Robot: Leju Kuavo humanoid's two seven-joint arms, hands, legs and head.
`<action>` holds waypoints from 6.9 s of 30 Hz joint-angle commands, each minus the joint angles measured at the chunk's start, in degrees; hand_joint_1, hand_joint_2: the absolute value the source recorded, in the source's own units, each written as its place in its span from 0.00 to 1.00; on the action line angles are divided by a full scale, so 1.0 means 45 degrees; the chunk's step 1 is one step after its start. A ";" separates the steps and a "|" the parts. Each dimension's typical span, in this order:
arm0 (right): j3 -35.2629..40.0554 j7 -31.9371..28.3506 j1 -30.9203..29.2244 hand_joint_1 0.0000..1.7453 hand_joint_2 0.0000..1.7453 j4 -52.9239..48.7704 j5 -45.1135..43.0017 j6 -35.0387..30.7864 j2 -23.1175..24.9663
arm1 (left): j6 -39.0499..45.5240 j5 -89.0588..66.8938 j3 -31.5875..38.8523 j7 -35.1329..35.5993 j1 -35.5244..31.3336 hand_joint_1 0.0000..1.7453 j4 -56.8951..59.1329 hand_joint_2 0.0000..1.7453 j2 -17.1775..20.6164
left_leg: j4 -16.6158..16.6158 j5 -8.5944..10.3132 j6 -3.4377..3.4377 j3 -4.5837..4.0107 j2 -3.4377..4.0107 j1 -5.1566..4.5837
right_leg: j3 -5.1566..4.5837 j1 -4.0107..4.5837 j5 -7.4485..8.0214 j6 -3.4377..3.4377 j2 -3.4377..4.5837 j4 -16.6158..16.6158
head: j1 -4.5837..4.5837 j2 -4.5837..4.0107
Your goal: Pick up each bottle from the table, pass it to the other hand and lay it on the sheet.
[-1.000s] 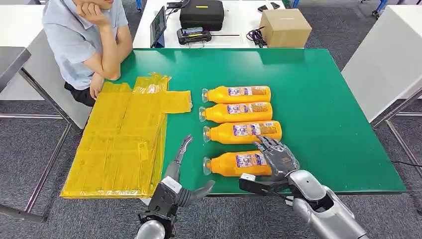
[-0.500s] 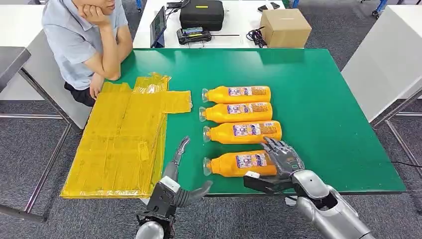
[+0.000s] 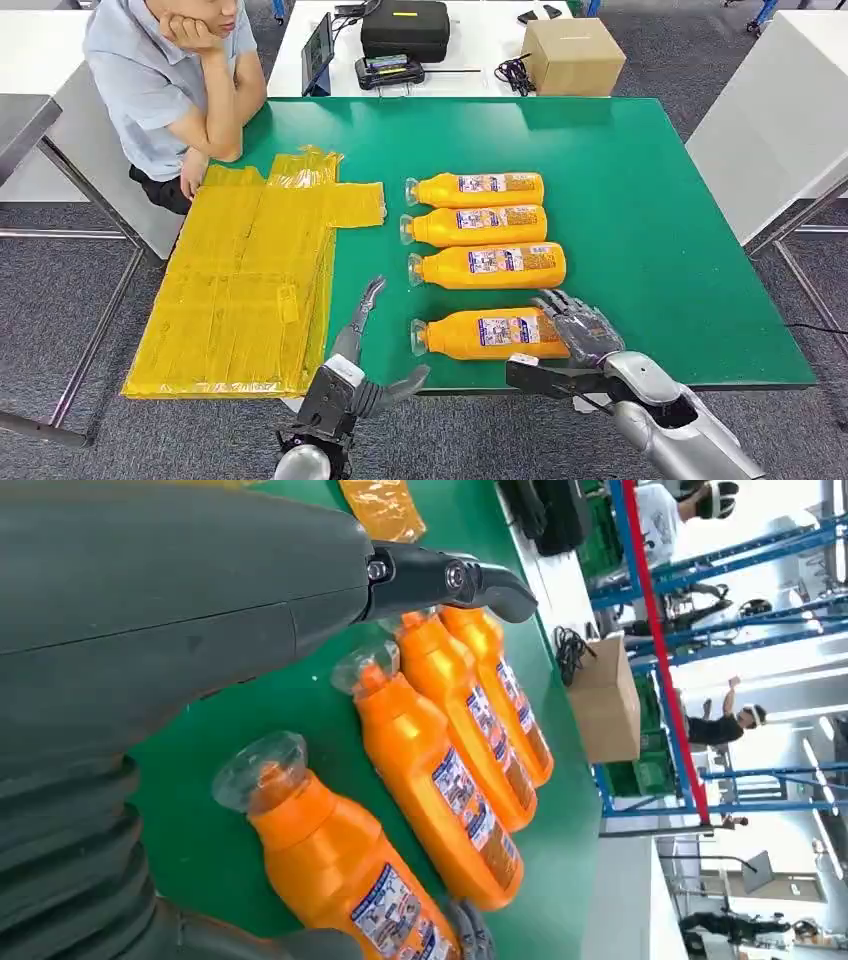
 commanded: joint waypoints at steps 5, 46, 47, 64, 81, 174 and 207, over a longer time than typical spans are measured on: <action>-0.0769 -0.1239 0.0891 1.00 1.00 0.1577 -0.2102 0.0483 0.0223 | -0.0144 0.0575 -0.0629 -0.0336 -0.1024 0.00 0.1450 1.00 0.0086 | -0.0017 -0.0002 -0.0033 0.0068 -0.0039 0.0029 | 0.0089 0.0032 -0.0008 -0.0039 -0.0050 -0.0039 | 0.0000 0.0000; -0.3578 -0.4735 0.0191 1.00 1.00 -0.0189 -0.5910 0.0651 0.4161 | -0.4777 1.0193 0.0987 0.0312 0.0060 0.00 0.1610 1.00 -0.0134 | -0.0011 -0.0024 -0.0037 0.0073 0.0096 0.0020 | 0.0063 0.0024 0.0002 -0.0044 0.0086 -0.0003 | -0.0005 0.0000; -0.3526 -0.4728 0.0160 1.00 1.00 -0.0185 -0.5892 0.0654 0.4197 | -0.4789 1.0195 0.0975 0.0295 0.0050 0.00 0.1651 1.00 -0.0158 | -0.0022 -0.0013 -0.0033 0.0066 0.0077 0.0014 | 0.0059 0.0017 0.0006 -0.0038 0.0068 -0.0012 | -0.0010 0.0000; -0.2011 -0.4992 -0.0619 1.00 1.00 0.1440 -0.6641 0.1194 0.4991 | -0.5484 0.8639 0.0430 -0.1059 -0.1153 0.00 0.1894 1.00 0.0127 | -0.0007 -0.0014 -0.0036 0.0050 0.0060 0.0026 | 0.0049 0.0028 0.0004 -0.0041 0.0051 -0.0006 | 0.0000 0.0000; 0.0079 -0.5082 -0.1486 1.00 1.00 0.2113 -0.6125 0.1365 0.5461 | -0.5345 0.9048 0.0887 -0.1555 -0.1588 0.00 0.1917 1.00 -0.0238 | 0.0001 -0.0012 -0.0036 0.0040 0.0037 0.0027 | 0.0043 0.0028 -0.0006 -0.0040 0.0026 0.0007 | 0.0000 0.0000; -0.4877 -0.6325 0.2010 0.00 1.00 0.0212 -0.4933 -0.1050 0.6967 | -0.0727 -1.3086 0.4642 0.3405 -0.5829 1.00 0.7914 1.00 0.3282 | -0.0003 0.0016 -0.0048 0.0020 0.0020 0.0031 | 0.0018 0.0025 -0.0007 -0.0034 0.0006 0.0021 | 0.0005 0.0000; -0.5355 -0.6498 0.1791 0.00 1.00 0.1223 -0.5275 -0.0763 0.7049 | -0.1292 -1.1843 0.3239 0.2888 -0.5728 0.00 0.8016 1.00 0.3530 | -0.0020 0.0016 -0.0058 0.0095 0.0044 0.0034 | 0.0090 0.0030 0.0004 -0.0047 0.0031 0.0005 | 0.0005 0.0000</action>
